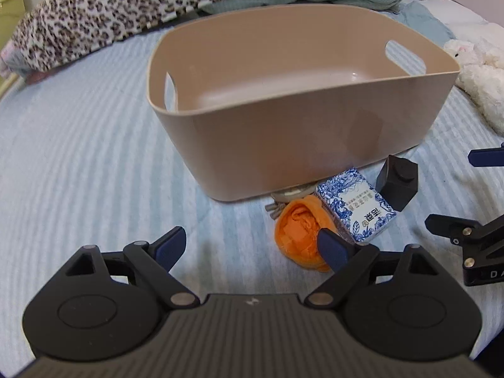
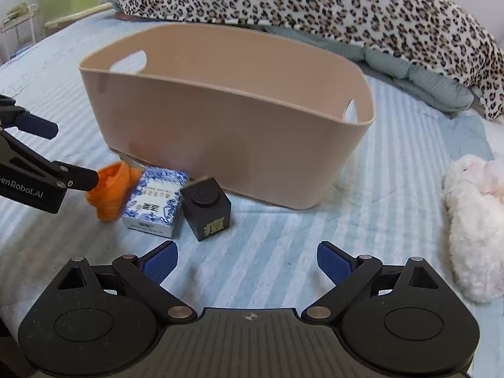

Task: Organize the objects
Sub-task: 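Grasp the orange silicone piece with left tool while right tool grasps the black cube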

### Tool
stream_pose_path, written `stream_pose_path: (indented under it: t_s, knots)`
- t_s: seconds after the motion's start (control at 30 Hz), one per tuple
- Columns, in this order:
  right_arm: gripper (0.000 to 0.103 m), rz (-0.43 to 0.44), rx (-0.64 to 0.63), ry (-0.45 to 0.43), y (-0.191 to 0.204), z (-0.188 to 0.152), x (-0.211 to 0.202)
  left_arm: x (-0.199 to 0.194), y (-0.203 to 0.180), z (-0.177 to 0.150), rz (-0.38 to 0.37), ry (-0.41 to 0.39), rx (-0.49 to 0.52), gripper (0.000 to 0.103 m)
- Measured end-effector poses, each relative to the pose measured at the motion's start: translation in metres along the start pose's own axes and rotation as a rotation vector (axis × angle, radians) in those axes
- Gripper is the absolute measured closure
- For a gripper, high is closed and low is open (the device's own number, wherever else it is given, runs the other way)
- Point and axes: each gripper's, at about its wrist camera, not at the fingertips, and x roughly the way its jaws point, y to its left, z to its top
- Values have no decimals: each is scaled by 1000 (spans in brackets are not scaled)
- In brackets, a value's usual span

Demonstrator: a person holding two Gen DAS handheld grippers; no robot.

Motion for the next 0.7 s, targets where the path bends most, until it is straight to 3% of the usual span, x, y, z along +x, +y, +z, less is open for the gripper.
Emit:
stream_pose_path:
  t_s: [0.2,0.37,0.47,0.63,0.7]
  knots:
    - [6,3,-11,6,-1,3,21,25,6,1,-79,30,-42,12]
    - [6,9,-22,2,5,11,37,35,4,0,-96,43,-47,13]
    - [13,20,-33,-7,9,15,43,38,6,0,-105,50,-60,14]
    - [25,67,-7,-3,7,18,49,33,9,-1,-150,52,-68,33]
    - [39,104,22,3,5,19,49,29,8,-2,-163,47,-53,51]
